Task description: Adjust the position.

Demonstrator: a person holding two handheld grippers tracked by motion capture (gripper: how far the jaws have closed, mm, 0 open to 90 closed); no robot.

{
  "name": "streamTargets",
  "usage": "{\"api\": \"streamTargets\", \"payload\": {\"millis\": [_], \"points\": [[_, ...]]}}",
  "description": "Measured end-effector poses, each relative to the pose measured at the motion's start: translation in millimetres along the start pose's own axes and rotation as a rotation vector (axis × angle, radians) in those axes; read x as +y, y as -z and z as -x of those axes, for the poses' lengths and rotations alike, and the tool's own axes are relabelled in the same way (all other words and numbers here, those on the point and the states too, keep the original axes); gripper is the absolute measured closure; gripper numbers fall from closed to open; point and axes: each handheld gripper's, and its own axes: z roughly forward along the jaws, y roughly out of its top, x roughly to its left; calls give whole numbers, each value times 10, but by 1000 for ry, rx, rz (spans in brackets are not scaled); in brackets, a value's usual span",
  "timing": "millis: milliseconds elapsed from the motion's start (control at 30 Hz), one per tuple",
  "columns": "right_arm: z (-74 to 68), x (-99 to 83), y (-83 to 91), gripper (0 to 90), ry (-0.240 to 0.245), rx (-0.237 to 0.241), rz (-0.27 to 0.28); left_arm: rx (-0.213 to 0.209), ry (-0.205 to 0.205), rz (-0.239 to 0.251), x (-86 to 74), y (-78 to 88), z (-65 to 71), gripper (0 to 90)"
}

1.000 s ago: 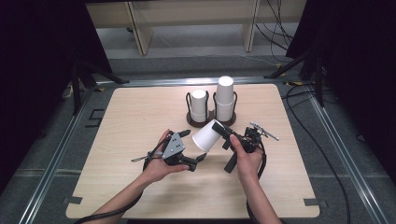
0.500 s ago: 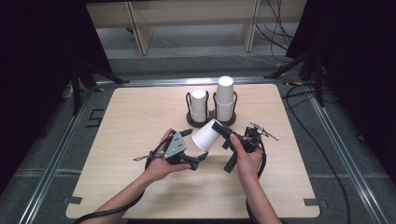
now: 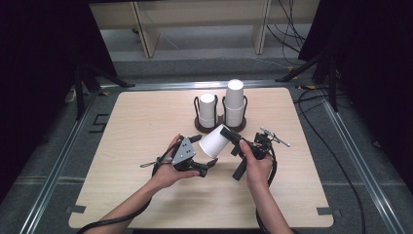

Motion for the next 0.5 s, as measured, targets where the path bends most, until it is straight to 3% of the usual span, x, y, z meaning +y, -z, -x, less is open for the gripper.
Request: {"api": "streamTargets", "payload": {"millis": [167,333,367,433,500], "points": [[-7,1,8,365,9,-7,2,0,0,8,9,-6,3,32],[0,-1,9,365,-1,8,-1,5,-1,29,15,-12,4,37],[-10,-1,9,365,-21,-3,-1,5,1,34,13,-16,4,38],[-1,3,8,365,0,-10,7,7,-1,32,15,-13,3,40],[-2,8,12,365,-14,3,1,12,-7,20,23,1,0,41]]}}
